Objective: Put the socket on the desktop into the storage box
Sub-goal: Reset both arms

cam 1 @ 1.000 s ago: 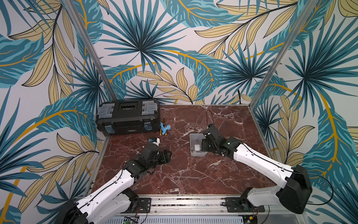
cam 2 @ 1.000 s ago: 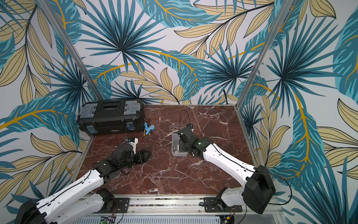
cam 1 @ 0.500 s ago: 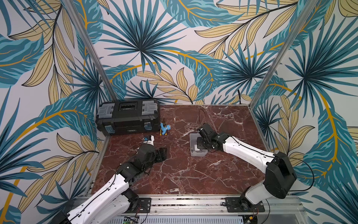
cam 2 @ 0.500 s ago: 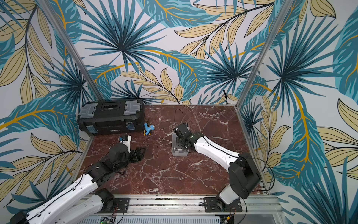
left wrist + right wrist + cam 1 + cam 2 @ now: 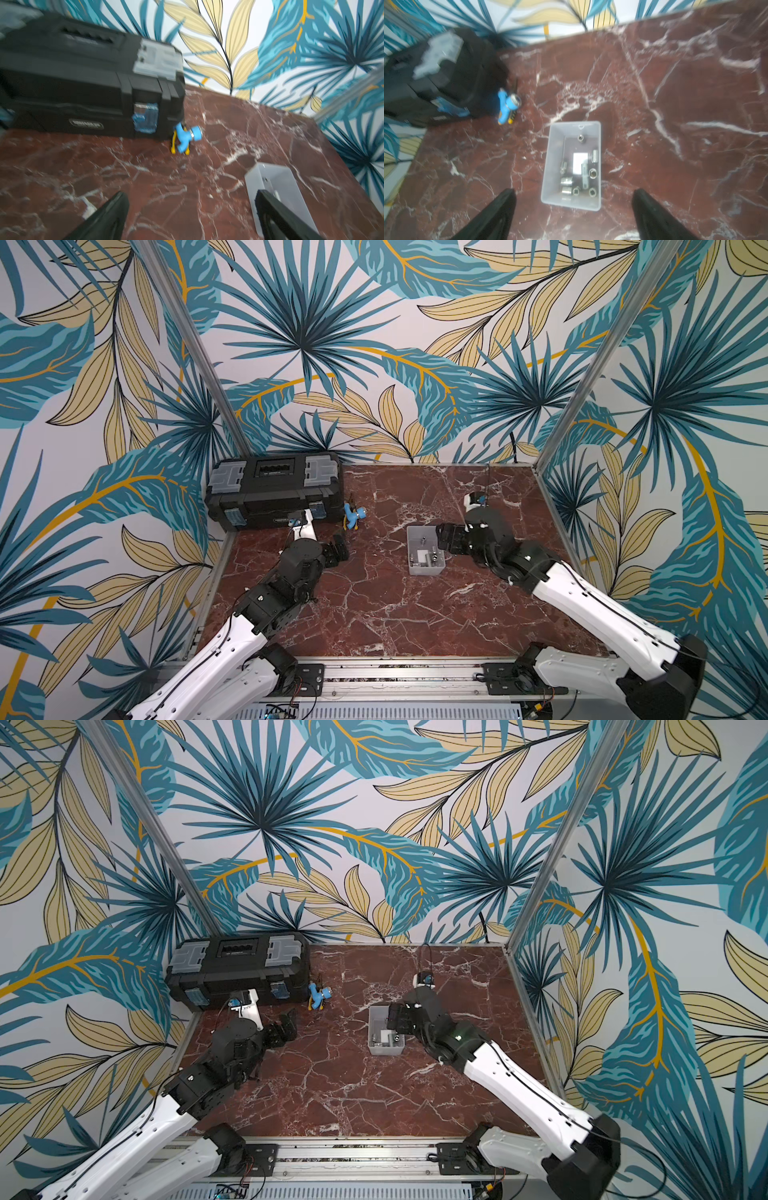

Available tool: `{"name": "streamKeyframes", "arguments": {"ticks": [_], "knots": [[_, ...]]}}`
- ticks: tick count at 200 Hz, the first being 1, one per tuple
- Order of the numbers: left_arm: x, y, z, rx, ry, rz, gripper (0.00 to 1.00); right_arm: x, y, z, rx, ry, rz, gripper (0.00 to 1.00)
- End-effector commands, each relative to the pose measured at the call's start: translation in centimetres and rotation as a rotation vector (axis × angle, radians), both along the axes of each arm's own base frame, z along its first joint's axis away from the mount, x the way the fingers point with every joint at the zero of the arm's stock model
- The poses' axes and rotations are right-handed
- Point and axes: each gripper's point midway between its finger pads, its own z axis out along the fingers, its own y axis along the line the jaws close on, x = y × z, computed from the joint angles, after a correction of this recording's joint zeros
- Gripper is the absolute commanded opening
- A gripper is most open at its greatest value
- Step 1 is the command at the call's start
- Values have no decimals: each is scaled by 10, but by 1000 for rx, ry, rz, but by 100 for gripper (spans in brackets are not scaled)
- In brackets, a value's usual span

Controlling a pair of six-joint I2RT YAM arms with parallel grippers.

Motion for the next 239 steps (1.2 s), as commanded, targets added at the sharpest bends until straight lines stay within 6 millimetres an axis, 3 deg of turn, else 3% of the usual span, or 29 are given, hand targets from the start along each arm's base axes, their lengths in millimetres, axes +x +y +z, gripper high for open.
{"name": "streamKeyframes", "arguments": {"ticks": [1, 18, 25, 37, 51, 66, 104, 123, 138, 158, 172, 193, 204, 216, 224, 227, 239], "knots": [[11, 39, 25, 108, -209, 238, 100, -3, -31, 2, -76, -93, -96, 99], [19, 59, 28, 221, -314, 359, 100, -5, -58, 3, -175, -132, -193, 99], [26, 68, 22, 273, -315, 394, 100, -5, -73, -7, -208, -133, -281, 99], [48, 83, -5, 368, -218, 419, 100, -2, -91, -15, -290, -185, -378, 100], [71, 99, -51, 436, -44, 409, 100, 4, -102, -13, -382, -259, -446, 99], [82, 112, -85, 481, 49, 430, 100, 7, -123, -22, -409, -256, -548, 99], [88, 128, -113, 466, 4, 424, 100, 3, -191, -61, -467, -244, -780, 99], [94, 136, -124, 415, -14, 399, 100, 4, -210, -85, -464, -258, -798, 99], [106, 122, -133, 404, 42, 260, 100, 13, -214, -107, -414, -258, -742, 100], [112, 95, -143, 425, -42, 97, 100, 32, -206, -105, -370, -321, -641, 99], [108, 101, -143, 418, -69, 132, 100, 43, -203, -103, -349, -404, -583, 100], [107, 106, -144, 383, -35, 125, 100, 61, -205, -118, -294, -446, -497, 100], [106, 107, -144, 382, -47, 127, 100, 69, -195, -138, -264, -355, -409, 100], [107, 107, -146, 380, -15, 121, 100, 84, -195, -138, -293, -372, -396, 99], [108, 107, -145, 384, -25, 123, 100, 89, -188, -149, -296, -292, -339, 99], [108, 106, -145, 385, -25, 121, 100, 93, -188, -144, -283, -286, -347, 99], [108, 107, -146, 384, -11, 122, 100, 95, -188, -145, -297, -284, -345, 100]]}}
